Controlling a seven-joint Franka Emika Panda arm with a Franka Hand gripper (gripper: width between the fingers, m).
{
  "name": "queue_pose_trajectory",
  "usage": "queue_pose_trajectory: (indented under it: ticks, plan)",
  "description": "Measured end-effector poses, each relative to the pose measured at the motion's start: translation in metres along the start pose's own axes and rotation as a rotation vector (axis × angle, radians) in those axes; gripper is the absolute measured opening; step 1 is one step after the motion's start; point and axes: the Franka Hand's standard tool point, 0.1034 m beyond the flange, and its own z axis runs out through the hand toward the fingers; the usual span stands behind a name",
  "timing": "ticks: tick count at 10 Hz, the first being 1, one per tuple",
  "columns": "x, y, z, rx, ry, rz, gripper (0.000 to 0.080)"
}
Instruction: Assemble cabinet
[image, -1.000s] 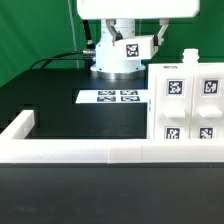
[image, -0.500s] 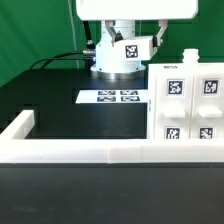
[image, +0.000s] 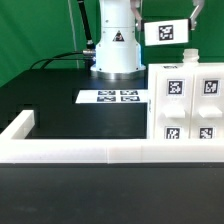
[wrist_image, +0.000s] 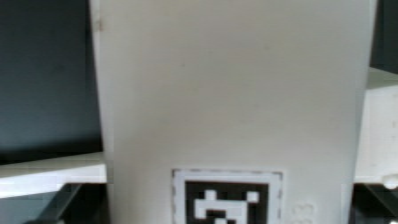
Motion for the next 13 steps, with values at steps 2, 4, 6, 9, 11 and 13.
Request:
queue_pose_trajectory:
  ticks: [2, 4, 6, 9, 11, 13]
  plan:
    - [-0.001, 0.002, 0.003, -0.001, 0.001, -0.010, 0.0558]
    - [0.001, -0.003, 0.006, -0.005, -0.004, -0.026, 0.0558]
    - [0.015, -0.015, 0.005, -0.007, 0.008, -0.026, 0.0558]
    - [0.025, -0.032, 0.007, -0.009, 0.015, -0.031, 0.0558]
    - [0.024, -0.039, 0.007, -0.008, 0.023, -0.041, 0.0558]
    - [0.025, -0.039, 0.007, -0.007, 0.025, -0.042, 0.0558]
